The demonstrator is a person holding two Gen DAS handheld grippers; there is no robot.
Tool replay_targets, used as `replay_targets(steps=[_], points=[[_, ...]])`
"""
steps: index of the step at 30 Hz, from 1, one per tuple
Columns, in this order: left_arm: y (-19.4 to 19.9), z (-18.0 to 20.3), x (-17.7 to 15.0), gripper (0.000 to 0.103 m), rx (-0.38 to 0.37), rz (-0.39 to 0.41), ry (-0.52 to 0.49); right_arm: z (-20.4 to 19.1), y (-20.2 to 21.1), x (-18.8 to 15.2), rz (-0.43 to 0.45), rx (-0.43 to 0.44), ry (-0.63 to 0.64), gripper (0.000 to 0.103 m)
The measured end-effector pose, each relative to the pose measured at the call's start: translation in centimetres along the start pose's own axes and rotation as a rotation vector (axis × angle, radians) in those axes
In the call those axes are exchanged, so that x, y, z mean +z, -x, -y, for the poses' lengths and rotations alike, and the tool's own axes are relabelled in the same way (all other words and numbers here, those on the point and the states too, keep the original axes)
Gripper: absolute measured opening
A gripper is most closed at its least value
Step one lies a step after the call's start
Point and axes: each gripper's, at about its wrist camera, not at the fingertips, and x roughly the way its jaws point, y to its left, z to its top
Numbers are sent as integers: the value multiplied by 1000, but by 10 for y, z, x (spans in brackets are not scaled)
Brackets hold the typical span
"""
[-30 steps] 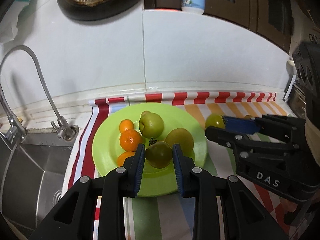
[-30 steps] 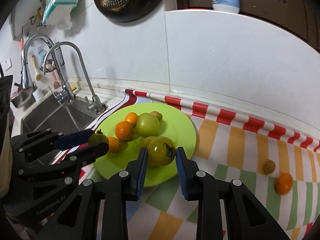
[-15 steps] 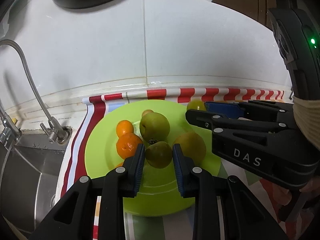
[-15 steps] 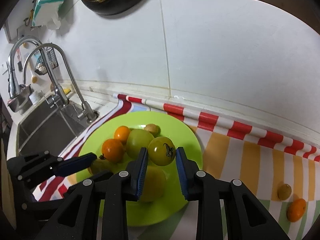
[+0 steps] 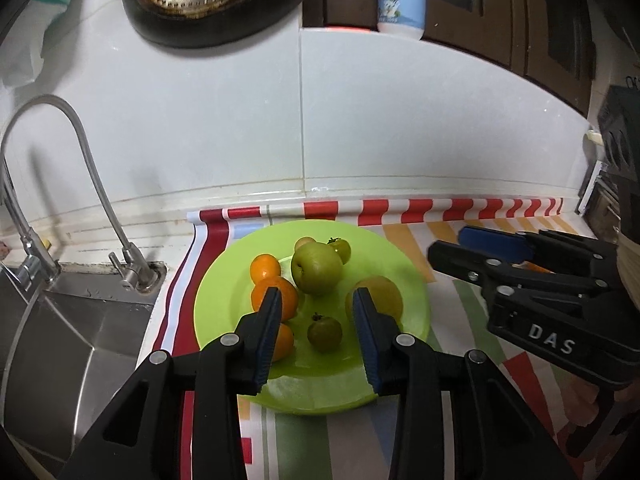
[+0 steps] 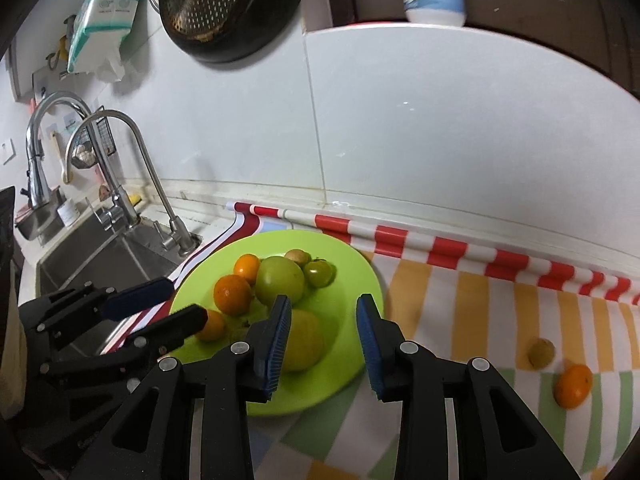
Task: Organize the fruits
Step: 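Withdraw both open tools from the plate back over the cloth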
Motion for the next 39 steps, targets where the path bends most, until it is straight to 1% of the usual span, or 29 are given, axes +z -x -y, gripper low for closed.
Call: replay_targets(steps=[5,20,24,30,39], points=[[18,7,2,36,-17,27,1,3,30,-8,34,-38,-12,35],[67,54,0,38,-103,91,-86,21,114,-31,116,-159,-67,35],[77,66,-1,41,-121,105,-107,26,133,-39,128,-196,-82,35],[85,87,-2,41,-158,114,-131,37,154,-53,130,-237,-109,35],[85,118,8,46,-219,137,-176,58,174,-61,132,-283,-128,35]])
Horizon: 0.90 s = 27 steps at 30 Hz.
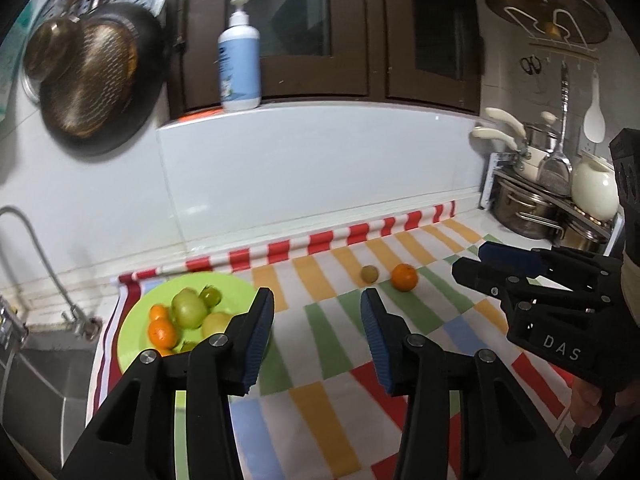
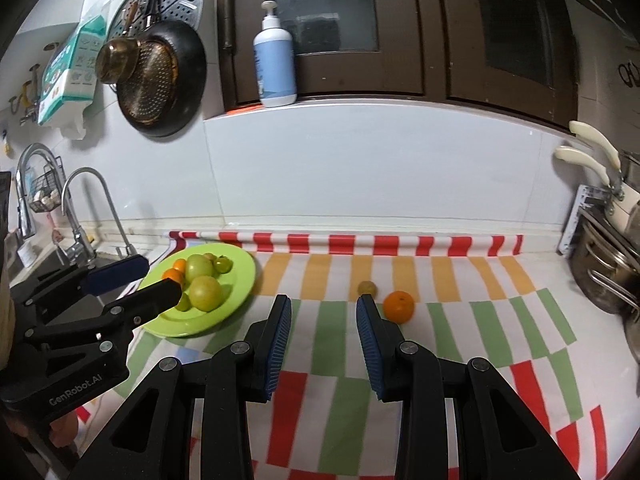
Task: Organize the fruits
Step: 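Withdraw both open tools from the plate back over the cloth, then move the left tool to the small brown fruit while the right tool reaches the last orange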
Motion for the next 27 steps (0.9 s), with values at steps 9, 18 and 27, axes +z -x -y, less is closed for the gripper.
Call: replay_targets(steps=[9,18,27], points=[[-32,20,21,49,-73,7,-37,29,-9,3,-7,-37,-32,38],[-92,27,22,50,-144,-56,-74,53,-51,4,-66,-67,-52,43],[-152,28,11,50,-172,-138,-118,65,-102,-6,-144,-81,-49,43]])
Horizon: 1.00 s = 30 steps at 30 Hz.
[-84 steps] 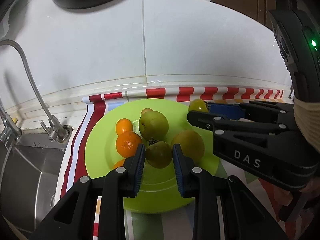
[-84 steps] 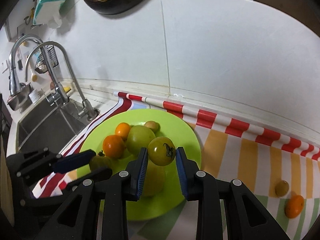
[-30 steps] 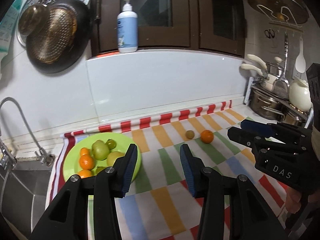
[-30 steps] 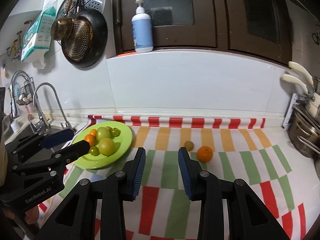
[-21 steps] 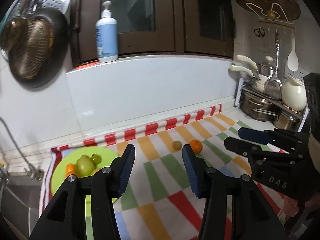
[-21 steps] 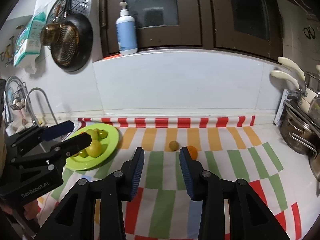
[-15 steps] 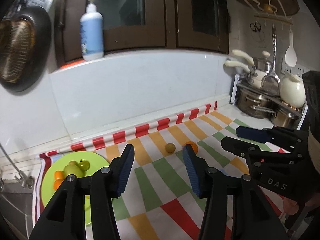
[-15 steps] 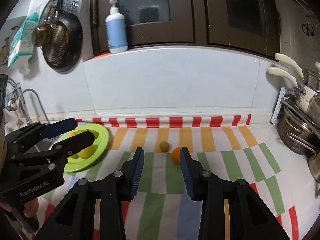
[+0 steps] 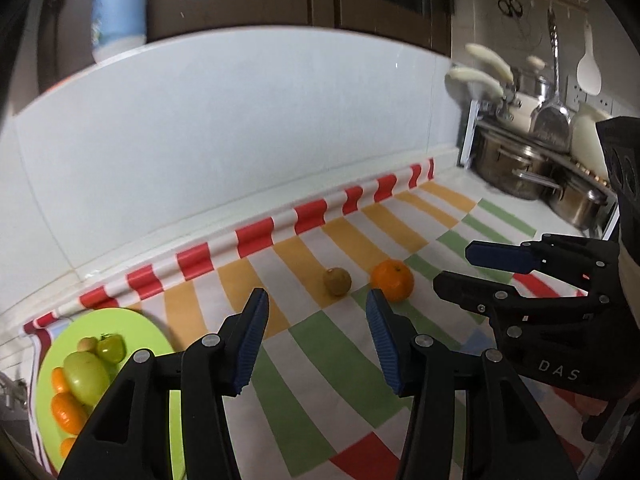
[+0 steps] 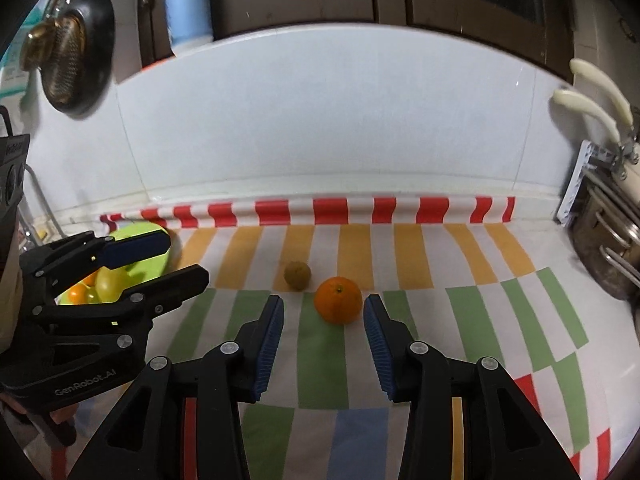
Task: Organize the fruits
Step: 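Move the left tool to the small brown fruit while the right tool reaches the last orange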
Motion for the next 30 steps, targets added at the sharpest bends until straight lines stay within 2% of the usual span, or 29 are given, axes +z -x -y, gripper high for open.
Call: replay_targets(steps=[7,13,18,23,30], points=[[-36,-6,-5,50,-15,-69,-28,10,-45,-8,-82,-1,-14,43],[-54,-6,-6,50,-31,-86,-81,11,-67,-8,-110,7,-9,43],[-67,-10,-5,50,-51,-111,-73,11,-82,-6,-118,-7,1,43],[-76,-7,-1,48,-61,-113,-58,14,-84,-4,-122,5,-8,41],[-96,7,8,46,-93,-138,-55,32,-69,-2,-75,-37,-76,40]])
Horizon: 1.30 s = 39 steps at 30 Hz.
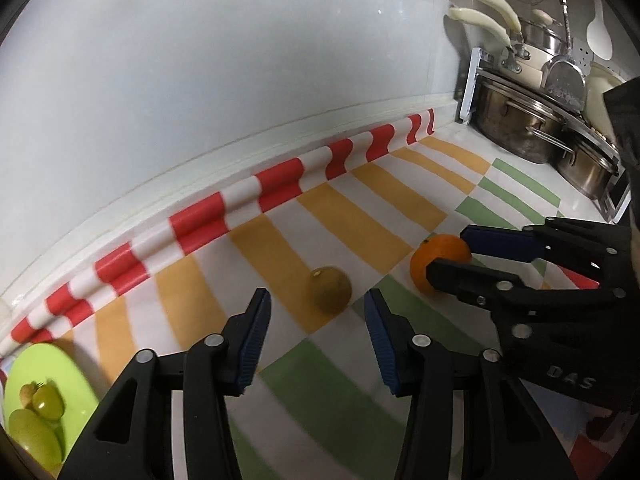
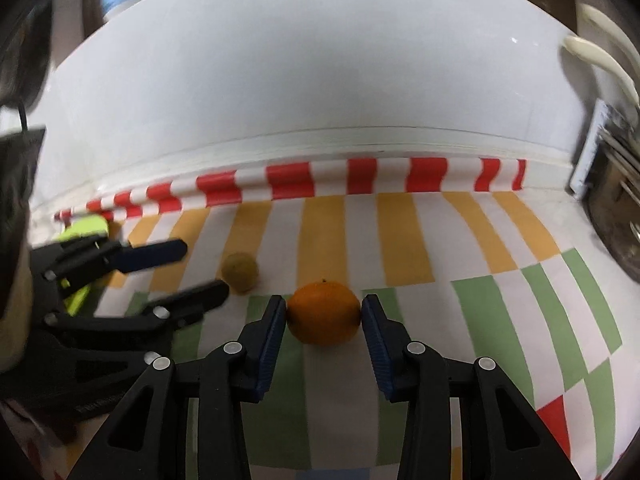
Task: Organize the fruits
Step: 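Move the left tool to the small brown fruit while the right tool reaches the last orange, then close the left tool on the brown fruit while the right tool grips the orange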
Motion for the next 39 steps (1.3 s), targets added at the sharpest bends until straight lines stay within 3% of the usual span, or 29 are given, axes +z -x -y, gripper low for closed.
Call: replay_targets(steps=[3,9,13,16,20,27,39], points=[[-14,-2,3,35,-14,-47,42,4,2,3,8,0,-21,37],[-20,0,6,35,-22,-57,48,7,3,2,9,8,-37,36],[-23,3,8,29,-21,-62,39,9,2,2,6,14,-44,37],[-20,2,6,29,-16,-56,42,11,-3,2,-24,37,-57,46],[-10,-1,0,29,-4,-51,52,13,-13,-1,-58,89,-83,46],[11,-9,-9,29,27,-36,106,3,-10,-4,-46,66,-50,43],[71,-2,-21,29,51,27,161,-8,36,-12,9,71,-66,43]])
